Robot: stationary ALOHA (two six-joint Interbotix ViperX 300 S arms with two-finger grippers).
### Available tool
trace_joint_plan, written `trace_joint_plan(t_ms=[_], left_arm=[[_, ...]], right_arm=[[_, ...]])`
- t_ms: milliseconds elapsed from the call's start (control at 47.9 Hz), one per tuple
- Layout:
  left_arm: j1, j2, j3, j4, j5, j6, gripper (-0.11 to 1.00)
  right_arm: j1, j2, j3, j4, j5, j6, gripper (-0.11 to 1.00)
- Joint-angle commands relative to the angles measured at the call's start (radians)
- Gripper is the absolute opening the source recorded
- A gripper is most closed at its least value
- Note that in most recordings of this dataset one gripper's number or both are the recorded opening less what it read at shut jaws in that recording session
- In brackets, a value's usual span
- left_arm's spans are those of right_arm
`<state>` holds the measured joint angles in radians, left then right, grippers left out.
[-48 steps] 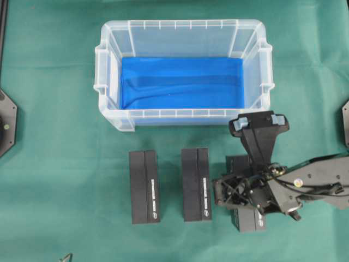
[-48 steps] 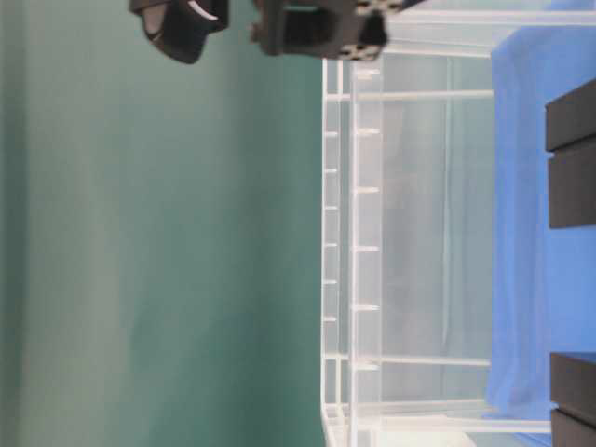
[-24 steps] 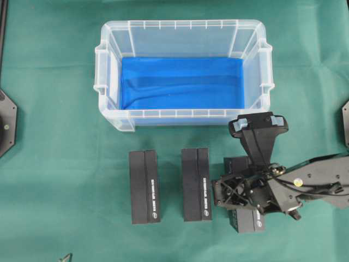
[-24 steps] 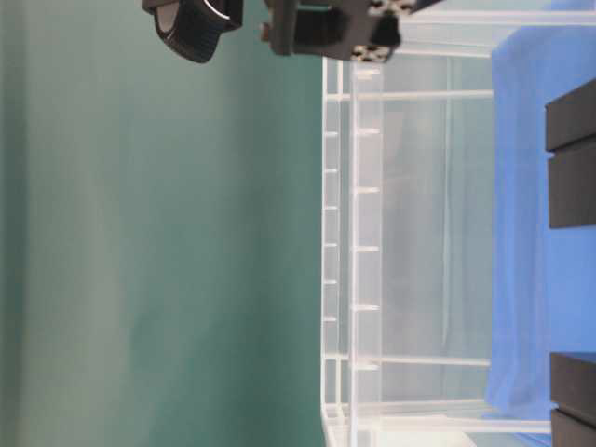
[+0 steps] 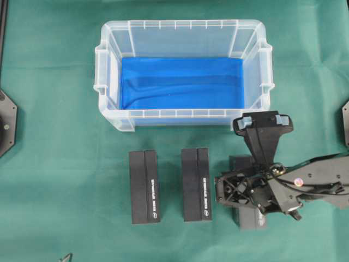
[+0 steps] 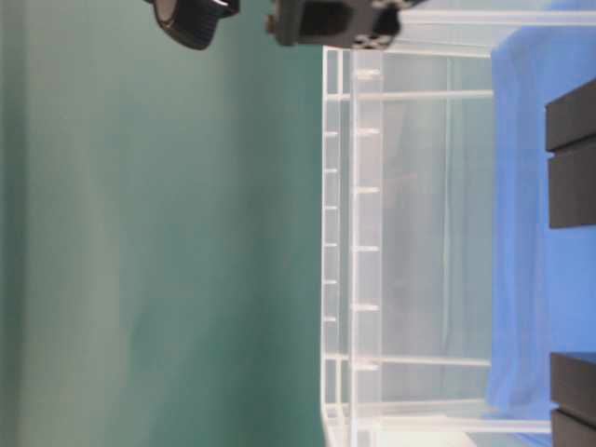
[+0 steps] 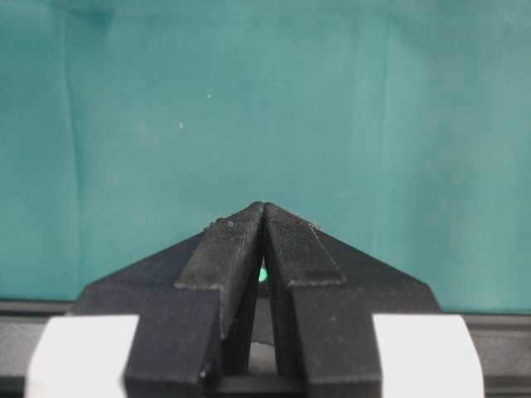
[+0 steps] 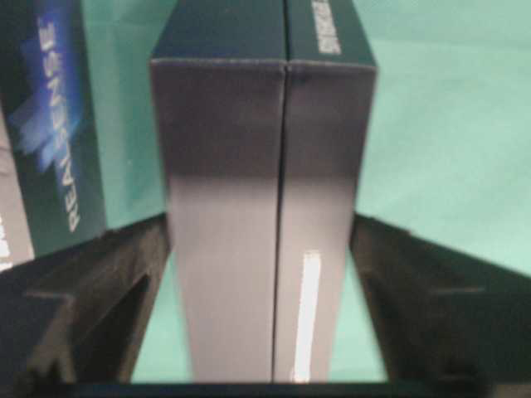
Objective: Take the box out of the case with the right arm.
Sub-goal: 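Lower the box onto the cloth and open the right gripper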
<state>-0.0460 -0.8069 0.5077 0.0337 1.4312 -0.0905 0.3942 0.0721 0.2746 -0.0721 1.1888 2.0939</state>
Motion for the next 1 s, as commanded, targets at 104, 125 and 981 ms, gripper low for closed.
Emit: trace_joint_plan(t_ms=[104,125,981], left_arm=[[0.003,0.006,-0.023,0.002,-0.003,0.002,0.00],[0.003,0.006,-0.025,0.002,-0.003,0.002,0.00],[0.003,0.011,-0.026,0.002,-0.003,-0.002,0.00]], right_arm=[[-0.002,-0.029,-0.026,0.002,0.012,0.002,0.88],[-0.002,-0.029,-0.028,0.002,0.012,0.002,0.87],[-0.017,-0.117,-0.318,-0.061,0.448,-0.054,0.86]])
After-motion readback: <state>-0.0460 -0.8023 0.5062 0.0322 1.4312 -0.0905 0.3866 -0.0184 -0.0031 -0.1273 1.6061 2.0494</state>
